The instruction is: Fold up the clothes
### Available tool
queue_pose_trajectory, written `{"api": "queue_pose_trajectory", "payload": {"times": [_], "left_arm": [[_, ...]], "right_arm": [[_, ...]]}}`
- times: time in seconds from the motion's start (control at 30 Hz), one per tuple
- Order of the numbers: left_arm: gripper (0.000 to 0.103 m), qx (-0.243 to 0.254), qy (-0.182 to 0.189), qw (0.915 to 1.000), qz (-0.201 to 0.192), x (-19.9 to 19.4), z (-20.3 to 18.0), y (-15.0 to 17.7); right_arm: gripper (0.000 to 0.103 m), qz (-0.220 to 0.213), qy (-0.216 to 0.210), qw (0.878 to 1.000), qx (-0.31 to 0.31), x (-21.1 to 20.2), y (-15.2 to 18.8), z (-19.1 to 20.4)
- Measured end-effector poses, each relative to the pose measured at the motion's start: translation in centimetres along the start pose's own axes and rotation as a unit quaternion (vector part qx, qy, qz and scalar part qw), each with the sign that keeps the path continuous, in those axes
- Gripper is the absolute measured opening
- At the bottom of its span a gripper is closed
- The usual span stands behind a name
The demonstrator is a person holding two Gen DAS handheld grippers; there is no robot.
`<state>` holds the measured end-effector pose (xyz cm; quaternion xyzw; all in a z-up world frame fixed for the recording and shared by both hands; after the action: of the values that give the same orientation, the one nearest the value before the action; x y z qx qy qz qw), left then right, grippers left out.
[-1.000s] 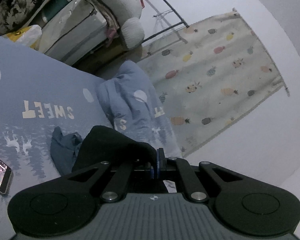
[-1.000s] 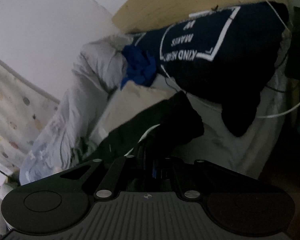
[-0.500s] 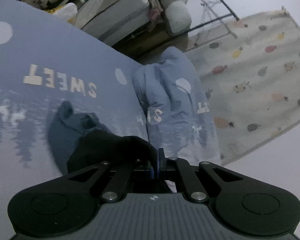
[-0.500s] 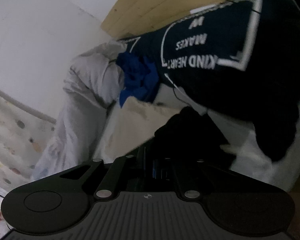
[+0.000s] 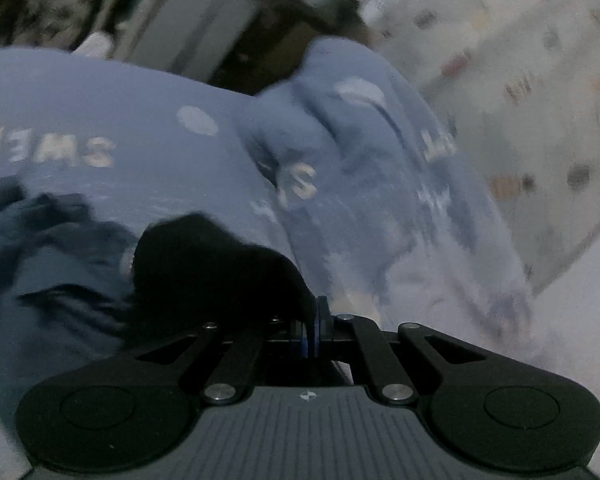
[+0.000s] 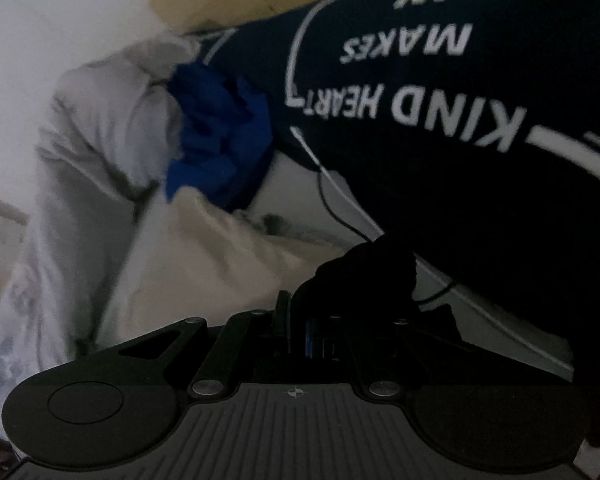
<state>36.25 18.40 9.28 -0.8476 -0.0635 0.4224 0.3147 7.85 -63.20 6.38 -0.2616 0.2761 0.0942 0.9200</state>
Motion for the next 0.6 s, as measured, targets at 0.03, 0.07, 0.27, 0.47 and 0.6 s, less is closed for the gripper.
{"api": "queue_pose_trajectory", "payload": {"times": [0.03,0.07,0.27,0.47,0.6], "left_arm": [[0.007,0.015,-0.006,0.9999,0.0,1.0,-0.7,0.6],[0.007,0.03,-0.013,0.9995,-0.001,2.0,-1.2,1.3],[0.019,0.111,-0.01,0.9934,0.027,6.0,-2.1,5.5],[0.097,0.116,0.044,0.9921,-0.019,4.8,-0.5,5.5],[0.103,0.136,0.08,0.987,-0.029,2.7,-0.7,4.7]], "right_arm": [[0.007,0.002,0.003,1.0,-0.002,0.7,-0.1,-0.3],[0.007,0.005,0.006,1.0,-0.005,1.2,-0.1,-0.6],[0.008,0.037,-0.001,0.999,-0.021,3.2,-0.4,-2.0],[0.021,0.053,-0.031,0.995,-0.079,0.8,-0.2,-0.4],[0.04,0.063,-0.047,0.99,-0.114,-2.2,1.0,0.3]]}}
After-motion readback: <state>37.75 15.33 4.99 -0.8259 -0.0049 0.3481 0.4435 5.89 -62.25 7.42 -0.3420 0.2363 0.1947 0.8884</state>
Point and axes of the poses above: each gripper's, at about its wrist camera, not at the fingertips, and x roughly the way its jaws point, z to its left, y to its underside, the point moved 7 cm from there along x, roughly the way its jaws point, and after that the axes turned 12 degrees about -y, right-handed, at the moved point
